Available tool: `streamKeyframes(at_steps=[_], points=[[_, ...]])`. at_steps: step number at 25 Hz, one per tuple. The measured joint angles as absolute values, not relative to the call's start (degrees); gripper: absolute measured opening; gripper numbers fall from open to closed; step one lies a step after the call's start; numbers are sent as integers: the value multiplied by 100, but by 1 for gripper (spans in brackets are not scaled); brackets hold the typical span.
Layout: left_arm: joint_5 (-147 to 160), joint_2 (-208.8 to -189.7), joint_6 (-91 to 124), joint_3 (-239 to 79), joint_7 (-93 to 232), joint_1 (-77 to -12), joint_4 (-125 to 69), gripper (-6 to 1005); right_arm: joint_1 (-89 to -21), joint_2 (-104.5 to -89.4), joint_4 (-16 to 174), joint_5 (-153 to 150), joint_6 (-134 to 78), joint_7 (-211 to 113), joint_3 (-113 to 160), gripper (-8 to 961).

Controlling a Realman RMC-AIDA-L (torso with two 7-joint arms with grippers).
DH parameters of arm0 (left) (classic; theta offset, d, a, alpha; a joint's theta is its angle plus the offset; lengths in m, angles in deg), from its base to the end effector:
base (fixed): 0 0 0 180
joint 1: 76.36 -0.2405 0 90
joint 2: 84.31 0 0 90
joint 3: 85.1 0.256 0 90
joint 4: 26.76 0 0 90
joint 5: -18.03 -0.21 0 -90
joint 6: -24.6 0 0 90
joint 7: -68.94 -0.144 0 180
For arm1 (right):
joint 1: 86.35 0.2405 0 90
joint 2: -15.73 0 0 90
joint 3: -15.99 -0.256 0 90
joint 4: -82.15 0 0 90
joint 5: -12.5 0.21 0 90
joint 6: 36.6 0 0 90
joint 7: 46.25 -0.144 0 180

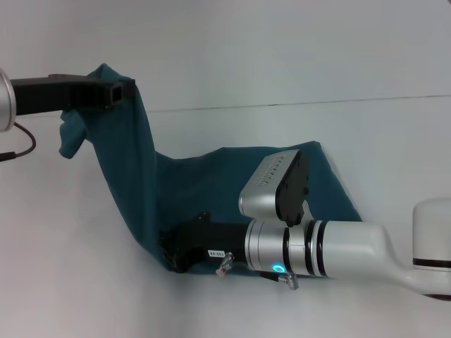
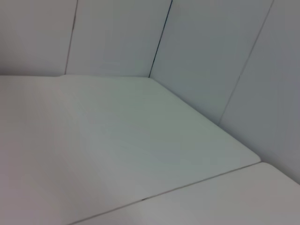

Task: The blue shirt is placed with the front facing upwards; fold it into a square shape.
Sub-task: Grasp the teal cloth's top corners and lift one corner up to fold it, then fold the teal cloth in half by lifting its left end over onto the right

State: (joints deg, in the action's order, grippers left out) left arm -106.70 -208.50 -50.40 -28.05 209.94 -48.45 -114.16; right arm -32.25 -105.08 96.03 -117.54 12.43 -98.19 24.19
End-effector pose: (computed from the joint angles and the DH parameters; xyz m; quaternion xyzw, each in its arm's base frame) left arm -0.1466 0.3792 0.0760 -0.8675 -0.3580 -0.2025 0.2797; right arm 0.1734 0.3458 -0.1634 -0.9378 0.2374 0.2153 0.1333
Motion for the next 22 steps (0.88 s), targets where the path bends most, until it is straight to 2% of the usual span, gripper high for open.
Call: streamKeyframes(at_steps=[7,16,22], points=[[-10657,-20850,-5063,-2805,20982,-4850,-11462,20,-3473,-10461,9464,-11732,1771,-9689,2260,64],[-10588,-20853,-5060,-2594,20856,-4829,-11327,19,-4469,-10414,7924,-11257,2889,-9656,861,66],[-10263,-20859,-4928,-2224,20702,-4759,-11077,20,-4600,-10393,7162,-10137,2927,-9530,716,67]])
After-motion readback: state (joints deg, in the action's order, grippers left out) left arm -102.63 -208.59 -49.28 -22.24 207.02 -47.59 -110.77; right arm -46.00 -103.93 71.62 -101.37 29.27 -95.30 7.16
